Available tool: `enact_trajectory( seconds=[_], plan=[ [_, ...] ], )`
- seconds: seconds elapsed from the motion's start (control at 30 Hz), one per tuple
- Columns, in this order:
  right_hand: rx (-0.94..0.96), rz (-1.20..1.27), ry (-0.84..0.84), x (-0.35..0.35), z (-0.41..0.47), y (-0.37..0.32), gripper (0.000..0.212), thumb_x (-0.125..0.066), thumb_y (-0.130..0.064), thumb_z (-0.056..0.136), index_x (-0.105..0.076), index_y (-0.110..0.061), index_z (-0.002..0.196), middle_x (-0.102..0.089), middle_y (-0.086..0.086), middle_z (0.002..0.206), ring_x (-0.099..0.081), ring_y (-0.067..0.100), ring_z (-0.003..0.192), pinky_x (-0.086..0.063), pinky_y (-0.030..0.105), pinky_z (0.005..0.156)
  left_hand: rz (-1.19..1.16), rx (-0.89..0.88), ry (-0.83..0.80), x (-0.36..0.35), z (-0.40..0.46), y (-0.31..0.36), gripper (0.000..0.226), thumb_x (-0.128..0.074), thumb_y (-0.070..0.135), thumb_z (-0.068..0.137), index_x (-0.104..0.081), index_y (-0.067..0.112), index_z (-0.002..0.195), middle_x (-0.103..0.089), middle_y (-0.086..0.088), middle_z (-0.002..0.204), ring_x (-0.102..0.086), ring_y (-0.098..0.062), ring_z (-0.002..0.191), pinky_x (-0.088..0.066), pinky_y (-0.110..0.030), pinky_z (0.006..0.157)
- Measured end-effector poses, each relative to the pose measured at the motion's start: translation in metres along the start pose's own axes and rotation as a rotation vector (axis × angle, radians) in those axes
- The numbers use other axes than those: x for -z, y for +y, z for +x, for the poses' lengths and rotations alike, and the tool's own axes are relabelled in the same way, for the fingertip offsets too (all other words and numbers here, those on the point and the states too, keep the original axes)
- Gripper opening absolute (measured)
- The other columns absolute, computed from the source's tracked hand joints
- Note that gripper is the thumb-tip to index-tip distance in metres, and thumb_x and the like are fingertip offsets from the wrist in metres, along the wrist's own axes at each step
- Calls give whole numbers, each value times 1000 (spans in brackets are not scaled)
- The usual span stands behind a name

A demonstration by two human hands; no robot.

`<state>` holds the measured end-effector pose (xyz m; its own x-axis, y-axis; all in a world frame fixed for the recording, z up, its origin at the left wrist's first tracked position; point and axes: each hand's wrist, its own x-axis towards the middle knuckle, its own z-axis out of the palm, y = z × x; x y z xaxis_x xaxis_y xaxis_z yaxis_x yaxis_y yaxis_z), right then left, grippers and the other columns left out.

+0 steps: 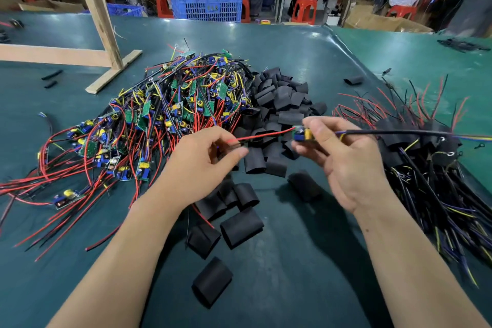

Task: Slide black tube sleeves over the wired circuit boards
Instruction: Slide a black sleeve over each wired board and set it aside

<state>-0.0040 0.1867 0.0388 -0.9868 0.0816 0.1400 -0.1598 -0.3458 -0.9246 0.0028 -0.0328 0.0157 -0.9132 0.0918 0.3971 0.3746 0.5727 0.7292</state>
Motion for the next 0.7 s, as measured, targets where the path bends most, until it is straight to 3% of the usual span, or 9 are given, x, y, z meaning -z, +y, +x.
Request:
enact_trajectory(
  seconds=[0.07, 0.13, 0.23, 0.33, 0.43, 0.57, 0.7],
  plan=[
    [77, 40, 105, 6, 4, -4, 6, -61, -8, 91, -64, -7, 86, -71, 2, 72, -68, 22, 66, -56, 25, 62, 175, 44, -112, 9, 0, -6, 21, -71, 17, 86, -58, 31, 96, -63, 14, 93, -54, 4, 76, -46, -24, 75],
    [94, 98, 160, 10, 7, -7, 10, -59, -5, 94, -63, -8, 86, -71, 0, 76, -66, 20, 70, -55, 25, 66, 176, 14, -271, 16, -2, -5, 42, -59, -1, 83, -59, 35, 103, -60, 11, 109, -53, 2, 103, -44, -29, 95],
    [48, 175, 145, 11, 8, -7, 13, -58, 2, 92, -65, -9, 90, -67, 4, 83, -64, 17, 74, -54, 23, 71, 75, -12, -544, 14, -8, 5, 61, -54, -9, 76, -64, 38, 113, -55, 8, 124, -48, -1, 122, -33, -23, 110],
    [18, 204, 113, 11, 8, -5, 16, -57, 6, 90, -64, -7, 94, -67, 7, 86, -66, 17, 76, -54, 22, 73, 111, -23, -647, 7, -9, 6, 56, -65, -4, 80, -66, 37, 118, -56, 17, 127, -38, 5, 127, -26, -13, 111],
    [-8, 194, 96, 12, 7, -6, 14, -59, 3, 88, -65, -9, 95, -69, 3, 79, -66, 16, 69, -55, 23, 70, 189, -92, -579, 4, -6, 5, 33, -74, 14, 83, -73, 31, 112, -63, 24, 115, -41, -3, 121, -30, -18, 107],
    [-5, 193, 130, 14, 7, -8, 15, -59, 3, 90, -66, -9, 94, -68, 5, 79, -66, 16, 66, -56, 23, 67, 333, -122, -375, -1, -2, 0, 26, -73, 24, 87, -73, 25, 113, -67, 13, 109, -52, -15, 107, -39, -38, 100],
    [15, 163, 138, 15, 8, -7, 14, -59, 3, 91, -66, -9, 95, -67, 6, 81, -65, 17, 64, -55, 24, 65, 308, -217, -169, -7, -3, 5, 25, -72, 22, 87, -73, 20, 112, -66, 10, 109, -50, -16, 105, -40, -31, 99]
  ],
)
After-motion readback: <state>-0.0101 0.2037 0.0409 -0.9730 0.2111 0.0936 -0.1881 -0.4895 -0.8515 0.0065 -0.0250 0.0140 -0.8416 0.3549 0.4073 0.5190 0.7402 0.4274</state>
